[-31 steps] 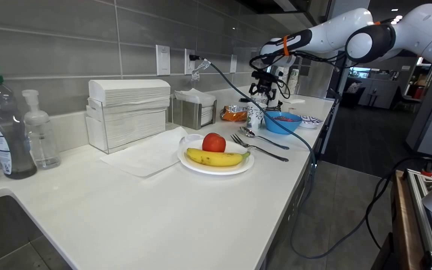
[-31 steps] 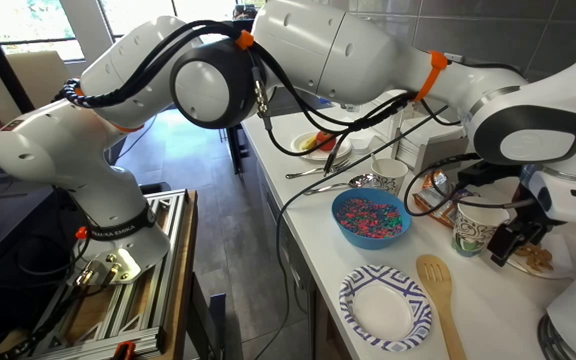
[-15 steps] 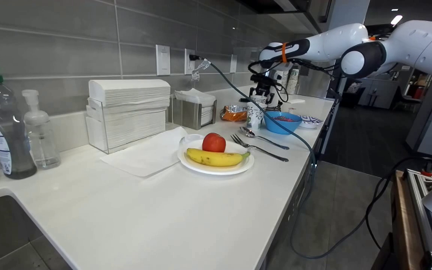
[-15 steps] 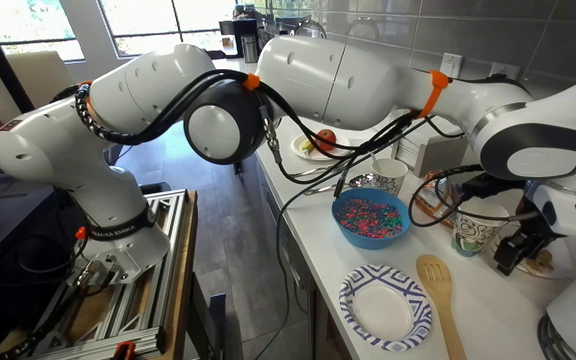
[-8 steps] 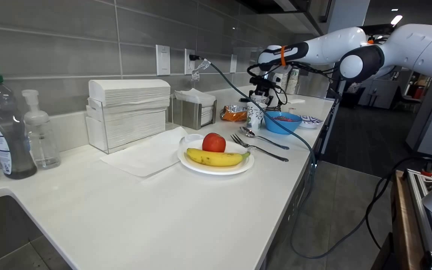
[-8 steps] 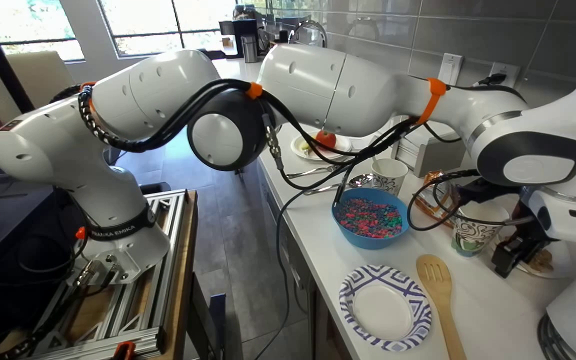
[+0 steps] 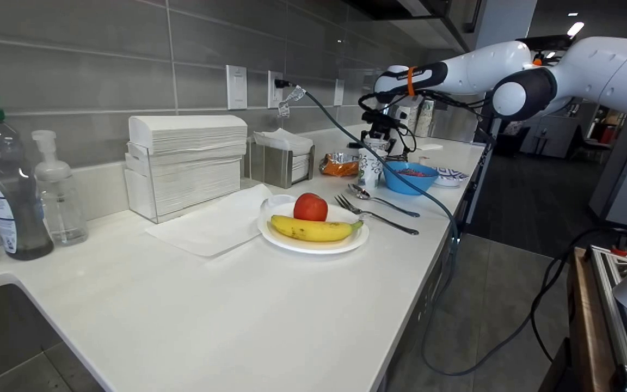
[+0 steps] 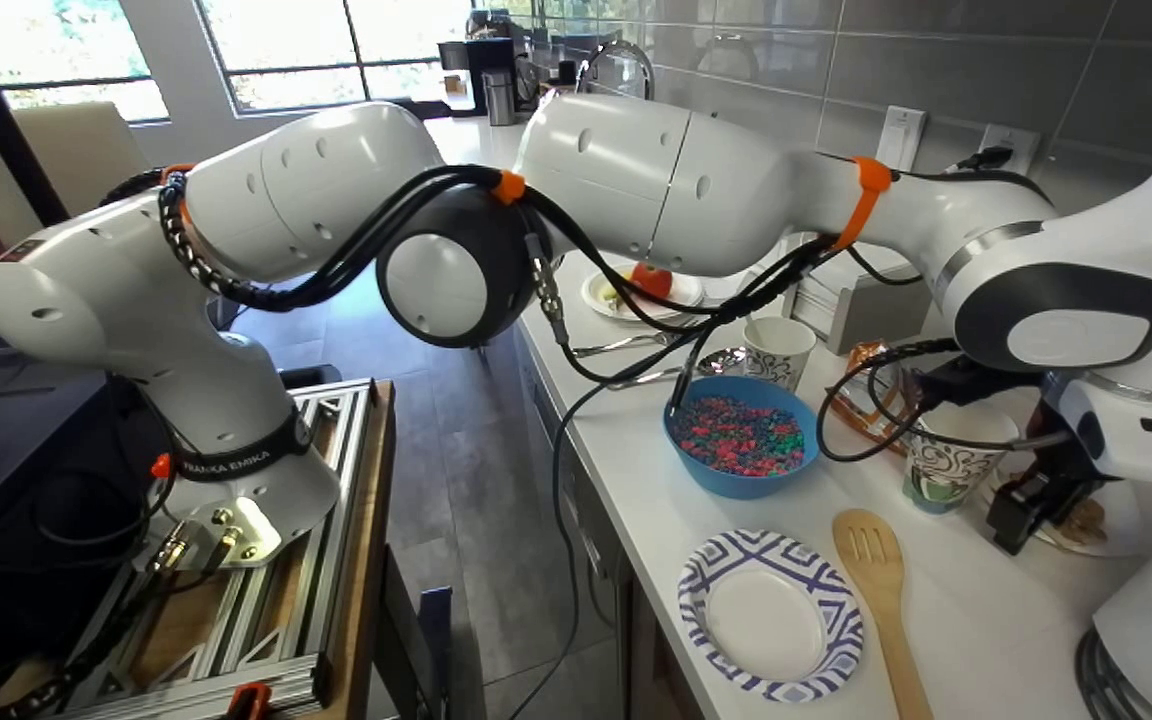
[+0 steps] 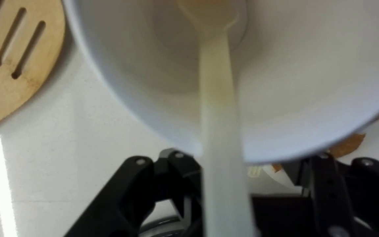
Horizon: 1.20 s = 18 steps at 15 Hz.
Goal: Put the plastic fork in the bowl
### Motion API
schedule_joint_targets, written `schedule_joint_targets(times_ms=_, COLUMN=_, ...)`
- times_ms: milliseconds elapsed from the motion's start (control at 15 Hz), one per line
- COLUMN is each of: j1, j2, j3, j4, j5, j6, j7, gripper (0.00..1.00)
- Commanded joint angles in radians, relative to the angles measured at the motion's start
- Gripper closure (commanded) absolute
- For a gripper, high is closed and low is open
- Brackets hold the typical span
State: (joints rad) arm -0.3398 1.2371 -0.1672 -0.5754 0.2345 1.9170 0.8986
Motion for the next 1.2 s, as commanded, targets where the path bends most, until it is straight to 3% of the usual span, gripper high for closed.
schedule_joint_targets(times_ms=0, j1=-0.007, j2=0.045, j3=0.005, j4=0.060, j5=0.004, j6=0.003, j7=0.013, gripper=0.35)
schedule_joint_targets(times_ms=400, j1=-0.006, j2=0.058, j3=0.003, j4=0.069, j5=0.003, j6=0.022, j7=0.017, gripper=0.41)
schedule_joint_targets(times_ms=533, j1=-0.006, j2=0.059, j3=0.005, j4=0.075, j5=0.006, j6=0.031, j7=0.018, gripper=0.32)
schedule_joint_targets(times_ms=800, j1=-0.004, j2=0.060, j3=0.005, j4=0.082, j5=0.005, j6=0.052, j7=0.017, gripper=0.37)
schedule_joint_targets(times_ms=1067, j1=-0.003, j2=0.062, j3=0.002, j4=0.079, j5=0.000, j6=0.042, j7=0.016, gripper=0.50)
schedule_joint_targets(times_ms=1133, j1=-0.004, j2=0.063, j3=0.002, j4=0.079, j5=0.000, j6=0.042, j7=0.016, gripper=0.48)
